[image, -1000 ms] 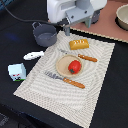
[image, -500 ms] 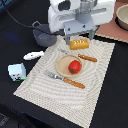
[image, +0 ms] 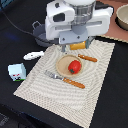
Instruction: Interact with the objects in diverse but meaningful ways.
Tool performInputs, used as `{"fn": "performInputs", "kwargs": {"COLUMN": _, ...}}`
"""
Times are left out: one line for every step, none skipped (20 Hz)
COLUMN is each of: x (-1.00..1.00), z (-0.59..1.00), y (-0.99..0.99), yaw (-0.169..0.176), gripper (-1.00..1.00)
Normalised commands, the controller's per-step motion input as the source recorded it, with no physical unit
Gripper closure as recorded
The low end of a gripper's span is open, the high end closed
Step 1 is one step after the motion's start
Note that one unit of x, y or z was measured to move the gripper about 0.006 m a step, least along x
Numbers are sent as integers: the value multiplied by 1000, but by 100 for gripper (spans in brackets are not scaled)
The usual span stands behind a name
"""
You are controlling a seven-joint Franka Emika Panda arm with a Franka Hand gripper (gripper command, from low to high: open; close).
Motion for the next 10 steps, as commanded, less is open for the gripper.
{"fn": "performInputs", "kwargs": {"x": 377, "z": -174, "y": -51, "yaw": -118, "gripper": -100}}
{"fn": "performInputs", "kwargs": {"x": 386, "z": -180, "y": -83, "yaw": -120, "gripper": -100}}
{"fn": "performInputs", "kwargs": {"x": 423, "z": -177, "y": -69, "yaw": -124, "gripper": -100}}
{"fn": "performInputs", "kwargs": {"x": 406, "z": -163, "y": -40, "yaw": -119, "gripper": -100}}
{"fn": "performInputs", "kwargs": {"x": 351, "z": -151, "y": -46, "yaw": -102, "gripper": -100}}
{"fn": "performInputs", "kwargs": {"x": 289, "z": -131, "y": -37, "yaw": -62, "gripper": -100}}
{"fn": "performInputs", "kwargs": {"x": 243, "z": -123, "y": -43, "yaw": -29, "gripper": -100}}
{"fn": "performInputs", "kwargs": {"x": 223, "z": -134, "y": -57, "yaw": -13, "gripper": -100}}
{"fn": "performInputs", "kwargs": {"x": 194, "z": -160, "y": -117, "yaw": -12, "gripper": -100}}
{"fn": "performInputs", "kwargs": {"x": 160, "z": -166, "y": -177, "yaw": -12, "gripper": -100}}
